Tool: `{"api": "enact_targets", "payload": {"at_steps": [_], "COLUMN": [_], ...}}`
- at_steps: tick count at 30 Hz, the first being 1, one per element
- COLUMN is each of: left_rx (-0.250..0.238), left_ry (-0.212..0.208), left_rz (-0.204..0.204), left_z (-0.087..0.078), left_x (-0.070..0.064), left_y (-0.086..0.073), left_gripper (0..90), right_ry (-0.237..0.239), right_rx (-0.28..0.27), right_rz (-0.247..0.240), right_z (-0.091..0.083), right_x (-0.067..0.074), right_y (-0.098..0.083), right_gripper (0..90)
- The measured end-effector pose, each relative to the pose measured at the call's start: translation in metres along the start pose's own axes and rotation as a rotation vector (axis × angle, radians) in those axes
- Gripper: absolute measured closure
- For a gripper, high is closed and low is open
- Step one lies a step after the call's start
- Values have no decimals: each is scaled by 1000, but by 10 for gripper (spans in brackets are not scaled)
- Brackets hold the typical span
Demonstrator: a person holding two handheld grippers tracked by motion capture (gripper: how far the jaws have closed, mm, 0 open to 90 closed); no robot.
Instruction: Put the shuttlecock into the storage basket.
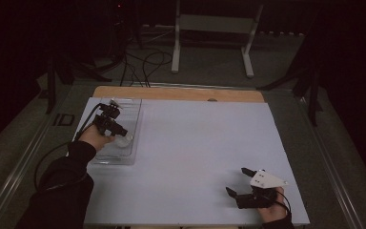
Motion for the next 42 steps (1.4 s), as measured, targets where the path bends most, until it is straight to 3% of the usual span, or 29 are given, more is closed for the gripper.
{"api": "enact_targets", "payload": {"at_steps": [1,2,3,4,6,8,11,20,27,31,37,42], "left_rx": [-6,-10,-15,-19,-37,-37,-31,-71,-126,-160,-188,-201], "left_ry": [5,1,0,-9,-41,-39,-44,-38,-101,-92,-121,-104], "left_rz": [-4,-9,-10,5,26,42,64,109,139,152,149,174], "left_z": [-2,-4,-5,-7,-14,-16,-18,-20,-19,-20,-23,-24], "left_x": [0,-1,-2,-3,-9,-10,-14,-20,-26,-30,-36,-41], "left_y": [1,2,3,3,5,6,7,11,13,16,21,25], "left_gripper": [442,442,327,327,141,131,20,4,4,4,4,5], "right_ry": [0,0,-1,-1,-4,-3,-3,-2,-4,-4,-2,4], "right_rx": [0,0,1,1,4,4,5,4,6,7,9,8], "right_rz": [0,0,-1,-1,-5,-3,-4,-3,-3,-3,1,9], "right_z": [0,0,0,0,0,0,1,0,1,1,2,2], "right_x": [0,0,0,0,0,0,0,0,0,0,-1,-2], "right_y": [0,0,0,0,0,0,0,0,0,0,-1,-1], "right_gripper": [98,98,97,97,98,98,98,98,98,98,98,98]}}
Point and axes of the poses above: each handheld gripper's, and its own axes: z roughly forward along the jaws, y roughly out of its top, x roughly to its left, the point moved 5 cm from there along z, roughly forward along the jaws, and after that the axes turned 12 degrees about z, right-handed, at the moved point
